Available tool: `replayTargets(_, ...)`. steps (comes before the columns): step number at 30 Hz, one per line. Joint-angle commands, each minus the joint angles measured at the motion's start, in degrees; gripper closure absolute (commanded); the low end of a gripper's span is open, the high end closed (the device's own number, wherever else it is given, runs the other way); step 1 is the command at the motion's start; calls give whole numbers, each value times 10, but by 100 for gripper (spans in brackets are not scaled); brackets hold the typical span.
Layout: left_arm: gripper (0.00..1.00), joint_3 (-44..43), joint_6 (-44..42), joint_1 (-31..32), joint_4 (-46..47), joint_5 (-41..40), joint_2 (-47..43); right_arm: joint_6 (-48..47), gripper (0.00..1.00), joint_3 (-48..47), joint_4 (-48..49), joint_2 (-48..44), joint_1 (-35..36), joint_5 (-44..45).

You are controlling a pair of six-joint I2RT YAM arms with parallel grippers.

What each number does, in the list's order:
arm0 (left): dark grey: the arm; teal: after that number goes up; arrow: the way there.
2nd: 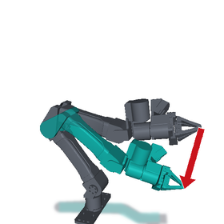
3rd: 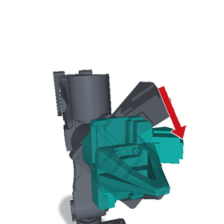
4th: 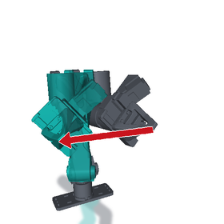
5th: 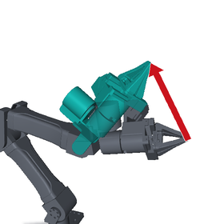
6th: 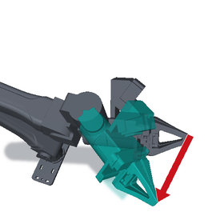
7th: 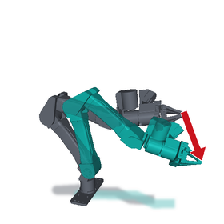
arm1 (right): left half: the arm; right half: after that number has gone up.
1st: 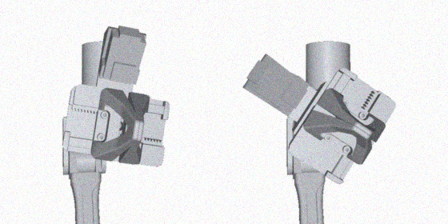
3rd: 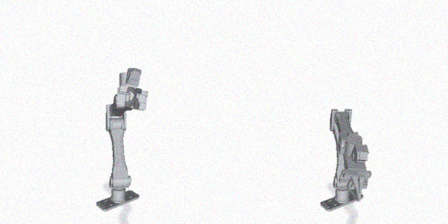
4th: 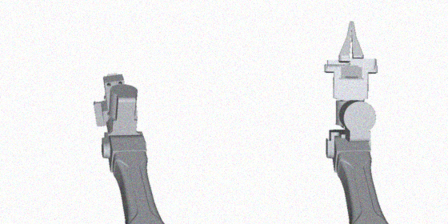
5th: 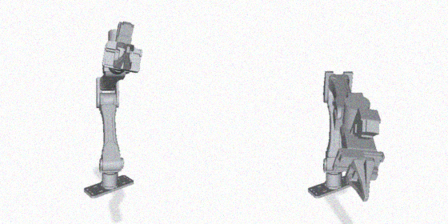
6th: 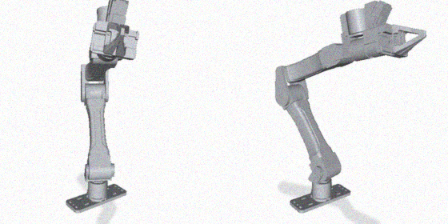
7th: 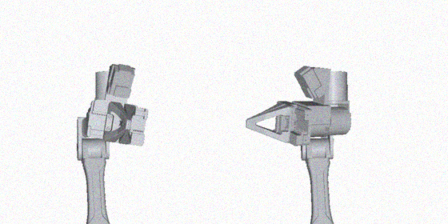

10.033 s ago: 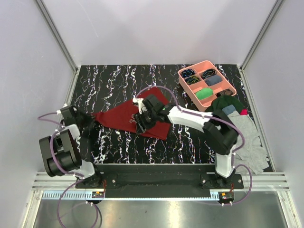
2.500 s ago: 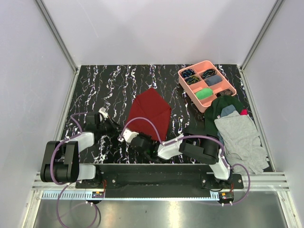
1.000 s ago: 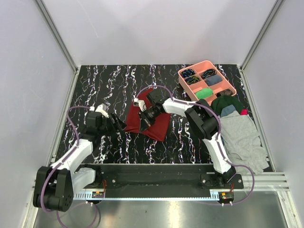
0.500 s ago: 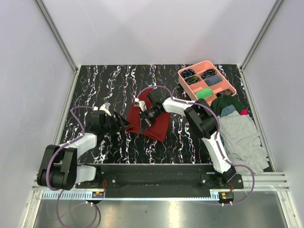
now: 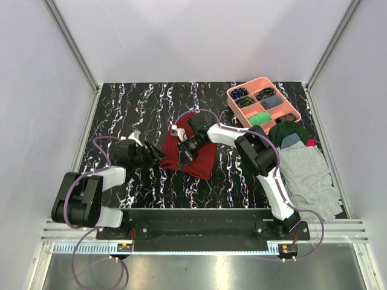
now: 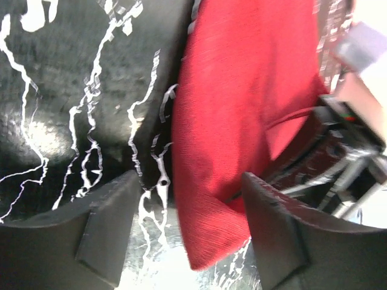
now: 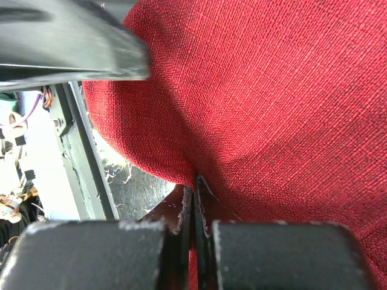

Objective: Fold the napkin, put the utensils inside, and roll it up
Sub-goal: Roll the napkin with the utensil

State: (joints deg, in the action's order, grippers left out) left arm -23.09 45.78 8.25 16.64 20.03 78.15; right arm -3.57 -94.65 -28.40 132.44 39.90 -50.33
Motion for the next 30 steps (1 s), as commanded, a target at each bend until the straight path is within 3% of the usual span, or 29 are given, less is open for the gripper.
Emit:
replayTargets(1, 44, -20, 1, 3, 8, 29, 22, -1, 100, -15, -12, 4, -3, -4)
replayTargets(3, 54, -22, -6, 3, 1, 33, 28, 1, 100, -16, -11, 4, -3, -6)
replayTargets(5, 79, -32, -13, 3, -11, 36, 38, 4, 100, -17, -13, 3, -4, -7)
replayTargets(7, 85, -40, -25, 4, -28, 41, 43, 7, 100, -18, -12, 3, -4, -7)
replayTargets(10, 67, -57, -49, 3, -63, 33, 38, 15, 100, -20, -14, 2, -3, -7)
replayTargets(12, 41, -62, -62, 3, -74, 23, 18, 27, 100, -23, -14, 2, -3, -17)
replayTargets(14, 26, -64, -72, 3, -81, 17, -7, 50, 100, -27, -17, 3, -4, -25)
replayTargets(20, 12, -42, -108, 4, -114, -13, -73, 99, 100, -40, -22, 12, -11, -54)
replayTargets(30, 15, 10, -93, 22, -149, -25, -171, 168, 100, -65, -24, 47, -26, -82)
